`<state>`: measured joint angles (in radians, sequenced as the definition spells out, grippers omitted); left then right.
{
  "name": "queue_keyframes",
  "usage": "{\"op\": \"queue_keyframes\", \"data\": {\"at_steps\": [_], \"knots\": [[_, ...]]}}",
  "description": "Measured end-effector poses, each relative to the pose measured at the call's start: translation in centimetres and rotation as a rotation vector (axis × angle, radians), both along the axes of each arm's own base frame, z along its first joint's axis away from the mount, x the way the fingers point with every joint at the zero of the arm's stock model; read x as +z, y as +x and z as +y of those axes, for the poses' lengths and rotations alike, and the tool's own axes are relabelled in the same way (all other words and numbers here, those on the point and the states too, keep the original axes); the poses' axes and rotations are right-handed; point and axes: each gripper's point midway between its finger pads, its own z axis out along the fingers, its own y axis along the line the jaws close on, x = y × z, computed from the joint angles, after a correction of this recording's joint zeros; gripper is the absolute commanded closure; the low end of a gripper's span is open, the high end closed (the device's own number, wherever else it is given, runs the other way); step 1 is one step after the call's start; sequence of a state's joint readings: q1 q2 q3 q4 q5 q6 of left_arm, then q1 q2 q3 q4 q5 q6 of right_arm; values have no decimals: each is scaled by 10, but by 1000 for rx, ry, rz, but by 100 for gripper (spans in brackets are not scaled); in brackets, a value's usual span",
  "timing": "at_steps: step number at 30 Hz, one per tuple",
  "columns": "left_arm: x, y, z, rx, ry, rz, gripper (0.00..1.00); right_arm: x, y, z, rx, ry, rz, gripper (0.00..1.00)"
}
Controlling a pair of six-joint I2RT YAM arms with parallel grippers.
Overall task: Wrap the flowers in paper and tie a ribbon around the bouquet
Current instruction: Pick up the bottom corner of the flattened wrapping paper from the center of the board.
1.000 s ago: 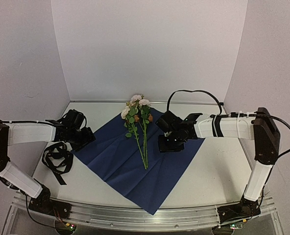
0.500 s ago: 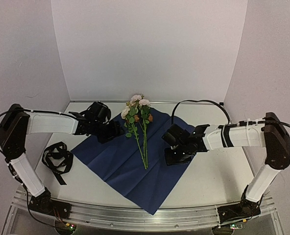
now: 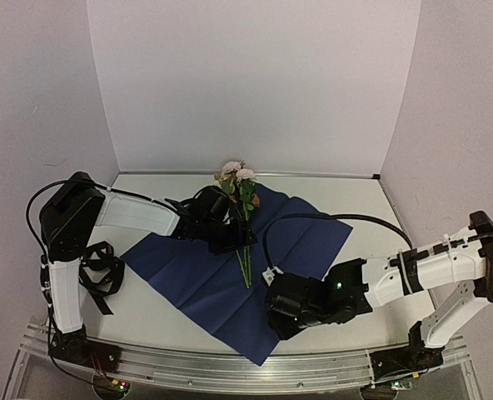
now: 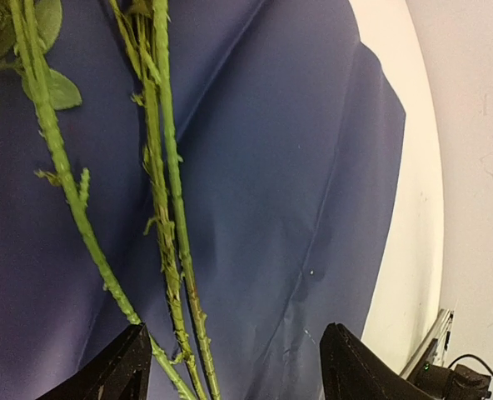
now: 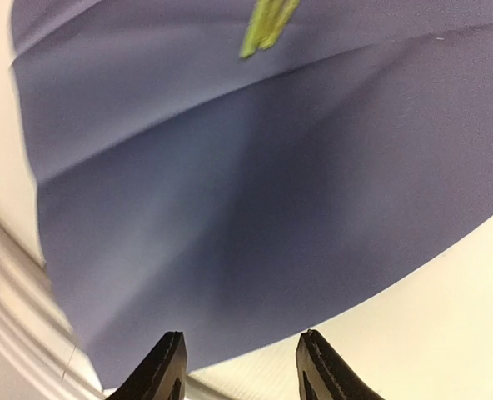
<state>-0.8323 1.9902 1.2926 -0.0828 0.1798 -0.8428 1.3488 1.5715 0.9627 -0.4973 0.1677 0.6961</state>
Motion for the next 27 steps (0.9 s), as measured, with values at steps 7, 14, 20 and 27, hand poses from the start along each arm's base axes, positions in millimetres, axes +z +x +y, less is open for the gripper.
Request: {"op": "queue_keyframes", "data": {"at_steps": [7, 14, 20, 27], "knots": [[-24, -30, 1, -30, 29, 53, 28, -6, -45, 4, 83, -17, 19, 51], [-3, -58, -41, -131, -29, 24, 28, -24, -57, -16, 86, -81, 25, 47], [-12, -87, -51, -179, -23, 57, 28, -32, -70, -25, 129, -153, -4, 45], [-22, -93, -45, -179, -5, 79, 28, -46, -68, -16, 151, -248, -78, 42]]}}
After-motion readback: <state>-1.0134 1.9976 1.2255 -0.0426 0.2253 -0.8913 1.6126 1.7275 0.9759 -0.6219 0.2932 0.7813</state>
